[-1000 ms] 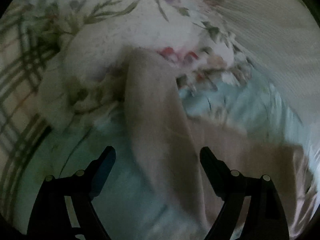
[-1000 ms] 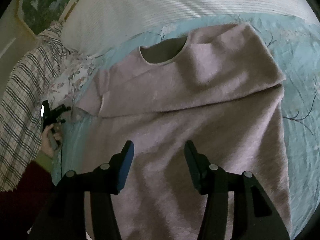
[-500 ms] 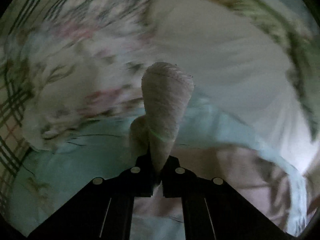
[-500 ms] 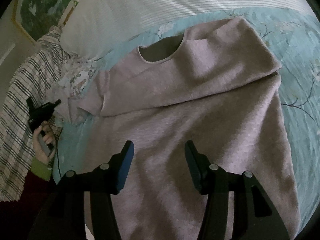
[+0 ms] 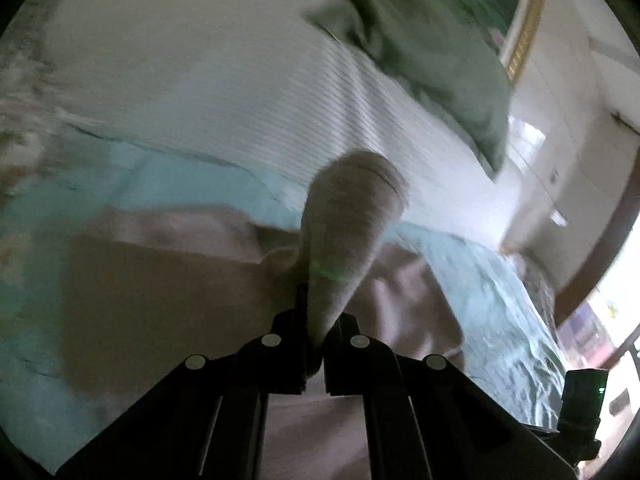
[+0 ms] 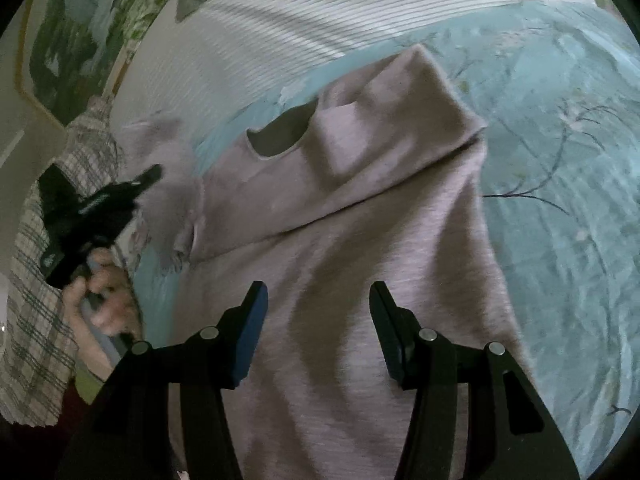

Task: Fold small clothes
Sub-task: 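Fold the held sleeve across the sweater body with the left gripper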

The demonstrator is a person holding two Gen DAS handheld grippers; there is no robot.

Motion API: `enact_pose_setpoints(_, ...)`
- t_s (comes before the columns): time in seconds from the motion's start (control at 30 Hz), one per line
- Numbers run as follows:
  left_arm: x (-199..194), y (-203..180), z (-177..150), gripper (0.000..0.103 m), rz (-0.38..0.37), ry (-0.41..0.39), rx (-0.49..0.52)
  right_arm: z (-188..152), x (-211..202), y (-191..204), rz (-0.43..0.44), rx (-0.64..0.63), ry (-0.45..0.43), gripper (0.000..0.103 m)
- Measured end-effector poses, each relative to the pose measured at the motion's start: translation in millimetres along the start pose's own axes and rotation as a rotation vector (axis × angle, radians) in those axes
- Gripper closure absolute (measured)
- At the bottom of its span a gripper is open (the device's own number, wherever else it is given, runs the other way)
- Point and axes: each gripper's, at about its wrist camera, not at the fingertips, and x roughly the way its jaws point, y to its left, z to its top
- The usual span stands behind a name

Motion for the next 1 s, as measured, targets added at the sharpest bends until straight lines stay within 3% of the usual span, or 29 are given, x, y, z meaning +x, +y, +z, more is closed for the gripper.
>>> enact_pose_setpoints(0.27, 114.5, -72.3, -36.1, 0.099, -0.001, 0.147, 0.099, 10.4, -7.3, -10.3, -0.003, 0.042, -0.043, 0.049)
enact_pose_setpoints(0.4, 139.6, -76.8, -53.1, 0.097, 0.001, 0.202, 0.152, 16.1, -2.5, -10.0, -0.001, 0.045, -0.045, 0.049)
enact_pose_setpoints(0.43, 140.1, -77.2, -54.9, 0.09, 0.0, 0.209, 0.16, 17.9, -0.4, -10.0, 0.002, 0.046, -0.045, 0.049)
enact_pose_setpoints(0.5, 133.5, -76.0, -58.8, 0.066, -0.019, 0.22, 0.163, 23.8, 5.1, -8.3, 0.006, 0.043, -0.043, 0.049)
enact_pose_setpoints(0.53, 128.5, -76.3, -59.4, 0.049, -0.018, 0.219, 0.165, 25.8, 7.5, -5.2, 0.007, 0.047, -0.045, 0.049)
enact_pose_setpoints(0.57, 118.0, -73.5, -60.7, 0.04, -0.013, 0.212, 0.17, 30.7, 10.8, -4.4, 0.014, 0.046, -0.045, 0.049)
enact_pose_setpoints(0.7, 67.2, -55.5, -67.4, 0.035, -0.041, 0.19, 0.152, 52.8, 26.8, -3.0, 0.024, 0.039, -0.044, 0.049)
enact_pose_setpoints(0.8, 27.4, -29.0, -77.9, 0.035, -0.011, 0.174, 0.127, 68.6, 41.6, -2.2, 0.008, 0.029, -0.052, 0.049)
enact_pose_setpoints(0.9, -5.7, 13.7, -82.6, 0.035, 0.096, 0.139, 0.064, 85.4, 58.6, -1.4, -0.009, 0.018, -0.059, 0.049)
enact_pose_setpoints(1.0, -23.2, 68.9, -80.3, 0.035, 0.256, 0.115, -0.03, 100.0, 82.2, 0.0, -0.016, 0.004, -0.026, 0.049)
